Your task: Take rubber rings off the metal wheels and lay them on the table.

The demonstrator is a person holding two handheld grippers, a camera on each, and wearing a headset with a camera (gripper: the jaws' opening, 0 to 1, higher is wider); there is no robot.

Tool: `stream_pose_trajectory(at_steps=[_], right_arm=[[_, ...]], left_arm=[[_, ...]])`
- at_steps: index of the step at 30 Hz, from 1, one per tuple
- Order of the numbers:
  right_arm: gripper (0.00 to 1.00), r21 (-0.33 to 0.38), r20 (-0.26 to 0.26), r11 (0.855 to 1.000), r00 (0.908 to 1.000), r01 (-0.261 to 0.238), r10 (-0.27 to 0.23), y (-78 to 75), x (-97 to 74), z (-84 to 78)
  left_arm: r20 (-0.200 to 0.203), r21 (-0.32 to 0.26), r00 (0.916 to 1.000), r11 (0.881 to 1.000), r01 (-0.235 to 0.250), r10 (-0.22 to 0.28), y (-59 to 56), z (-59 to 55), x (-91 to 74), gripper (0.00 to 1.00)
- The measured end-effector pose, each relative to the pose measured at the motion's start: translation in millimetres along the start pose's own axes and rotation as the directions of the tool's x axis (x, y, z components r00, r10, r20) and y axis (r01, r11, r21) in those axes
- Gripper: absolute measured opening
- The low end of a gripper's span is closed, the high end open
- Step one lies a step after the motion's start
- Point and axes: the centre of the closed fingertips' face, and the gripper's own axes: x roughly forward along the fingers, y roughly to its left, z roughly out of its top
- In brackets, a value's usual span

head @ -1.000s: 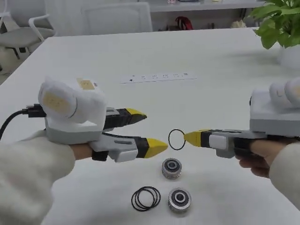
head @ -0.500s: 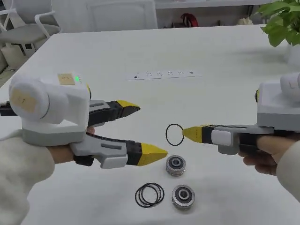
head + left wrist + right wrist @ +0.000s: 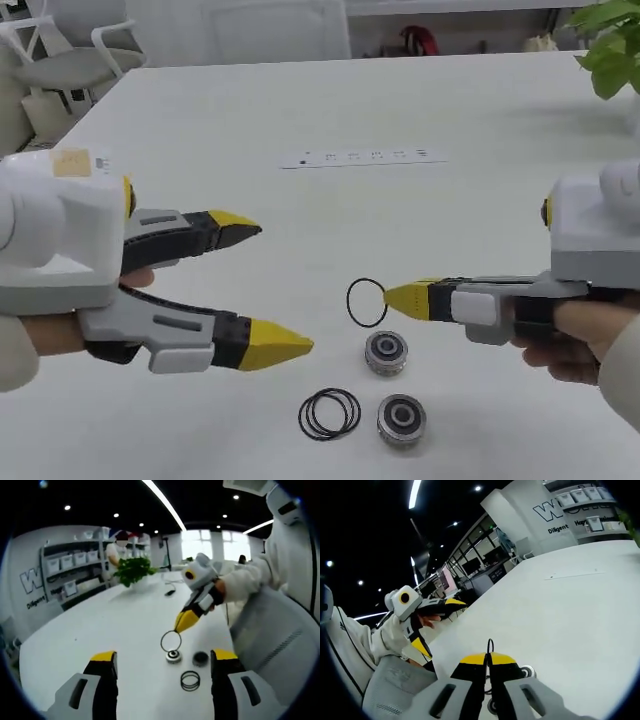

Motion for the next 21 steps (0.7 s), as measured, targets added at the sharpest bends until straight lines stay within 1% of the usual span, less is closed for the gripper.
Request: stream_pose_trajectory(at_steps=[3,7,10,11,13,15,16,18,19,21], right_arm=[[0.00,-0.001,-0.023,1.000,0.9996,-0.019,0.019,4.4,2.7,-5.4],[0.00,0.008,-0.058,0.999,0.9973,-0.044,0.045,9.7,6.7,-14.1],[0.00,0.020,-0.088,0.998,0.9940,-0.062,0.064,13.5,9.5,-21.5],[0.00,0.035,-0.122,0.997,0.9899,-0.069,0.072,15.0,10.1,-28.5],[0.00,0.035,-0.146,0.997,0.9860,-0.075,0.079,16.7,12.4,-35.5],[0.00,0.044,-0.184,0.996,0.9798,-0.071,0.078,16.6,14.2,-44.2],[0.00,0.045,-0.192,0.996,0.9783,-0.072,0.079,16.5,15.0,-46.5],[0.00,0.057,-0.215,0.995,0.9726,-0.077,0.087,17.2,15.6,-52.9],[0.00,0.063,-0.223,0.995,0.9706,-0.079,0.091,17.6,15.8,-55.3],[0.00,0.069,-0.238,0.994,0.9664,-0.083,0.097,18.5,16.7,-59.6]], left_arm=[[-0.034,-0.002,0.9993,1.000,0.014,-0.014,-5.3,-10.8,-9.2,0.78],[-0.051,-0.011,0.9986,1.000,0.014,-0.014,-9.3,-19.5,-19.8,0.79],[-0.071,-0.024,0.9974,1.000,0.006,-0.007,-13.1,-30.1,-28.0,0.80],[-0.077,-0.032,0.9970,0.999,0.004,-0.006,-14.3,-33.5,-30.1,0.80],[-0.083,-0.049,0.9965,0.999,0.002,-0.007,-16.7,-39.3,-33.7,0.81],[-0.089,-0.076,0.9961,0.997,-0.009,0.003,-17.3,-48.9,-37.6,0.81],[-0.101,-0.102,0.9948,0.995,-0.020,0.009,-17.0,-57.0,-39.5,0.81],[-0.123,-0.122,0.9922,0.992,-0.035,0.020,-17.7,-68.8,-42.5,0.80],[-0.126,-0.129,0.9918,0.991,-0.036,0.020,-19.4,-71.6,-43.5,0.80],[-0.118,-0.152,0.9928,0.988,-0.040,0.022,-23.9,-74.8,-45.8,0.80]])
